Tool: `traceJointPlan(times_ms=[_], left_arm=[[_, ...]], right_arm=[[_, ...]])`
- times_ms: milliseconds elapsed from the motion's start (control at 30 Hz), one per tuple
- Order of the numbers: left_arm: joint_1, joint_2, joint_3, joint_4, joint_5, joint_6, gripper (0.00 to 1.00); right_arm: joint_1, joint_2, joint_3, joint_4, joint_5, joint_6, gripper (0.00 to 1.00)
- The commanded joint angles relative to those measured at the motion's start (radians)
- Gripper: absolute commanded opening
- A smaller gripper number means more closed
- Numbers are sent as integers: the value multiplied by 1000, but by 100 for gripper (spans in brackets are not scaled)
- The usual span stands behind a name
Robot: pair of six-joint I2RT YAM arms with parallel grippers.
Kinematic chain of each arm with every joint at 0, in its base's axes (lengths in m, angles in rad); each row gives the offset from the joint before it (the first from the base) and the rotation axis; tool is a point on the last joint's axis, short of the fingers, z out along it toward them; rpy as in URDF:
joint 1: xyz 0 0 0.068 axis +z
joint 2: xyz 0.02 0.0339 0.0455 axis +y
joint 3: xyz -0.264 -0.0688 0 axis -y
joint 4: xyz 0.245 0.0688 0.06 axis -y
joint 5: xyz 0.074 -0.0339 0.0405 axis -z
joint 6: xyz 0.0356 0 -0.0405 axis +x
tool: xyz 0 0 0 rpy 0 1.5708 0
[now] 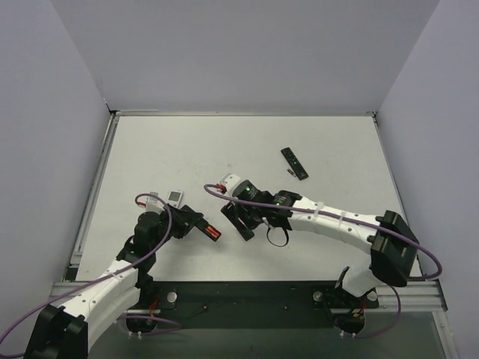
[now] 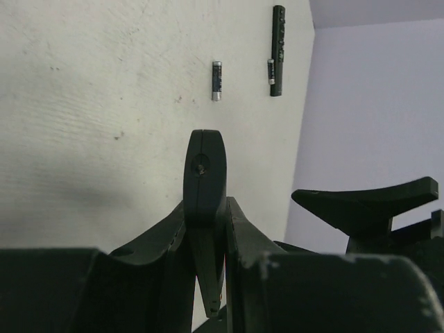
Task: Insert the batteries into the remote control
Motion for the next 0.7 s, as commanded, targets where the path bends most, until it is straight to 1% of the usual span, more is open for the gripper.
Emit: traceJointPlan(times_ms=[0, 67, 100, 133, 300, 567, 600, 667], left_arm=[[9, -53, 8, -63, -52, 234, 0], [10, -80, 7, -84, -58, 255, 0], [10, -93, 8, -98, -64, 263, 0], [10, -103, 10, -128, -71, 269, 0], [12, -177, 8, -196, -110, 312, 0], [12, -223, 3, -233, -117, 321, 0], [12, -226, 2, -234, -117, 321, 0], [12, -223, 3, -231, -116, 323, 0]], right_arm=[[6, 146, 103, -203, -57, 128, 56], [12, 207, 138, -212, -44, 128, 53], [19, 241, 147, -212, -12, 120, 47], [26, 259, 158, -214, -3, 117, 45], [40, 377, 222, -229, -15, 111, 33], [37, 465, 264, -232, -41, 122, 21], [35, 471, 264, -232, -41, 123, 17], [31, 471, 261, -232, -46, 125, 13]])
